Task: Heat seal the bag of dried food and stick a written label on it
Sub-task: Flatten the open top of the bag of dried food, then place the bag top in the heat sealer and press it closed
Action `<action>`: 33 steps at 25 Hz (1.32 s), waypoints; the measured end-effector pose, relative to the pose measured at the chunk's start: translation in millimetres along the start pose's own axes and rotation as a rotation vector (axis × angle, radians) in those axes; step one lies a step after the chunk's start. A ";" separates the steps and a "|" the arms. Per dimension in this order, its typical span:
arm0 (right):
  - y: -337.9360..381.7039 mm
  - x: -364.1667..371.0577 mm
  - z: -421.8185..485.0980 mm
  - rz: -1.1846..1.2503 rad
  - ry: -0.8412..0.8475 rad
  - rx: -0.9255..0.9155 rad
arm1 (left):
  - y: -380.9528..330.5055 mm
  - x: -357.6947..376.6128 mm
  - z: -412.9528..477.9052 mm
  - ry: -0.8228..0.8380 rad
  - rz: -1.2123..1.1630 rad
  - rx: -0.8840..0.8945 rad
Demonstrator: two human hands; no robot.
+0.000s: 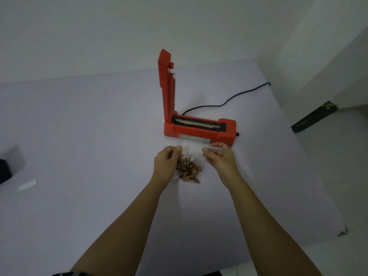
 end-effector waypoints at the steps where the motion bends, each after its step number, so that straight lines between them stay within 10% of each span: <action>1: 1.1 -2.7 1.6 0.003 -0.012 -0.011 | -1.6 2.2 1.8 -0.009 -0.006 0.010; 20: 44.4 -5.4 15.1 -0.310 -0.296 -0.294 | -30.7 19.6 29.5 -0.061 -0.189 0.006; 25: 109.5 6.7 -5.6 -0.474 -0.372 -0.653 | -23.9 25.8 39.5 -0.055 -0.167 -0.031; 30: 239.2 78.1 -57.1 -0.377 -0.080 -1.302 | -15.7 29.5 42.9 -0.049 -0.179 -0.085; 33: 258.3 140.5 -73.5 -0.734 0.285 -1.444 | -17.4 28.8 46.0 -0.047 -0.176 -0.085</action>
Point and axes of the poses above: each hand's wrist, its own z-axis towards the middle knuckle, its own x-axis out of the palm, y = z × x, the point moved 7 cm from there along z, towards the middle knuckle, and after that the axes turned 8 degrees about z, right-handed, at the moved point
